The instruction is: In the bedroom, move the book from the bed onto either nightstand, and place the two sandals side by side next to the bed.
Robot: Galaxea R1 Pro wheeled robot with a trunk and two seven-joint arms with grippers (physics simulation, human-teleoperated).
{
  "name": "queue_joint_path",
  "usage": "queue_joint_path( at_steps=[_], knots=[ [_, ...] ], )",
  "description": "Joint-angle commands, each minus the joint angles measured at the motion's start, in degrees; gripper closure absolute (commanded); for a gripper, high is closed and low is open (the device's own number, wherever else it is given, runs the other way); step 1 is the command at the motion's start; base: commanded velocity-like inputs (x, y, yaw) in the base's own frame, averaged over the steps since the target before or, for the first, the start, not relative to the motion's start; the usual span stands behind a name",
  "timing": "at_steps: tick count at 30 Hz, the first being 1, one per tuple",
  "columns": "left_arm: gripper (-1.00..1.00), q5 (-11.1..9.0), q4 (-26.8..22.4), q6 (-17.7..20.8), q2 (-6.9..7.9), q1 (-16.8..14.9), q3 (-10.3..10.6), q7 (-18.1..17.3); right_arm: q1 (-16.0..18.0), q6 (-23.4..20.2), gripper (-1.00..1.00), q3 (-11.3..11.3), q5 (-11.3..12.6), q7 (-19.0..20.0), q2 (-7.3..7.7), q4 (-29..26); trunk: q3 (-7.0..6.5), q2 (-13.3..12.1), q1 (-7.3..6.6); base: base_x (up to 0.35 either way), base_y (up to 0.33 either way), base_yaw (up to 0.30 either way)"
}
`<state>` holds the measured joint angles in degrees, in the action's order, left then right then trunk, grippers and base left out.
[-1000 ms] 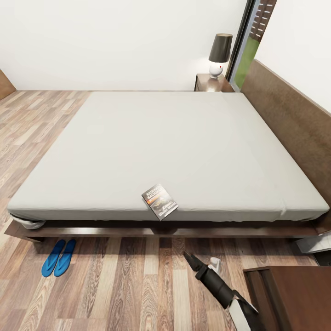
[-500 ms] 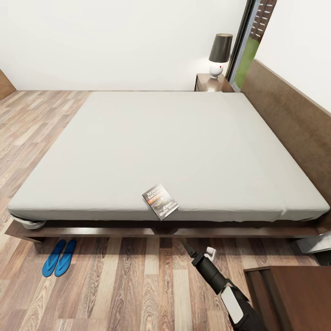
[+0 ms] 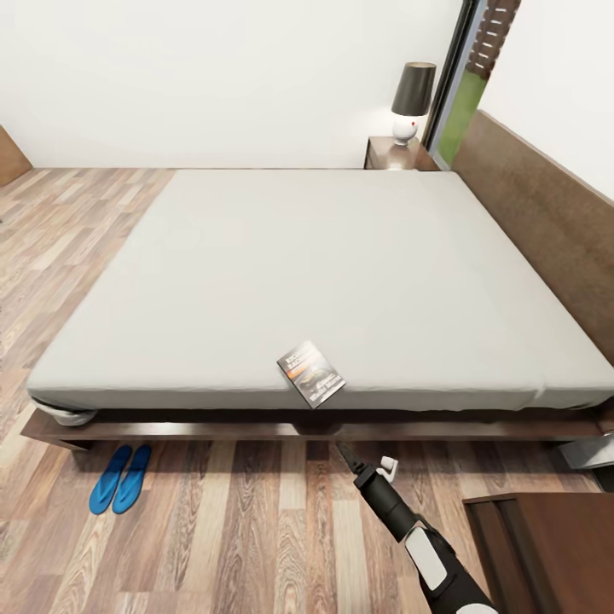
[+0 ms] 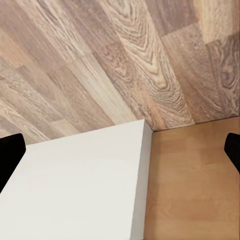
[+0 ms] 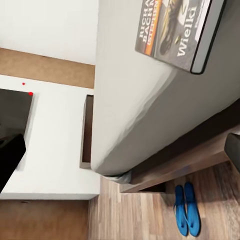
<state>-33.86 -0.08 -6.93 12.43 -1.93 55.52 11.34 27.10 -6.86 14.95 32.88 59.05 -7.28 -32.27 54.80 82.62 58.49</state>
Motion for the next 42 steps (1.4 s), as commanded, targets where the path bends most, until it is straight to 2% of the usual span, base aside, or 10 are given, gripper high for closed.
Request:
queue_joint_path(
  at_steps=[1,15,42],
  knots=[
    [-1.00,-0.4,0.0,-0.1,0.00,0.0,0.5,0.1,0.1,-0.6,-1.00,0.3,0.1,0.3,-0.05,0.0,0.03,0.0,0.00,0.000,0.199,0.000],
    [-1.00,-0.5,0.0,-0.1,-0.01,0.0,0.5,0.2,0.1,-0.6,-1.00,0.5,0.2,0.2,0.14,0.2,0.03,0.0,0.00,0.000,0.143,0.000],
    [-1.00,-0.5,0.0,-0.1,-0.03,-0.1,0.5,0.3,0.1,-0.6,-1.00,0.7,0.2,0.2,0.28,0.2,0.03,0.0,0.00,0.000,0.060,0.000]
  ],
)
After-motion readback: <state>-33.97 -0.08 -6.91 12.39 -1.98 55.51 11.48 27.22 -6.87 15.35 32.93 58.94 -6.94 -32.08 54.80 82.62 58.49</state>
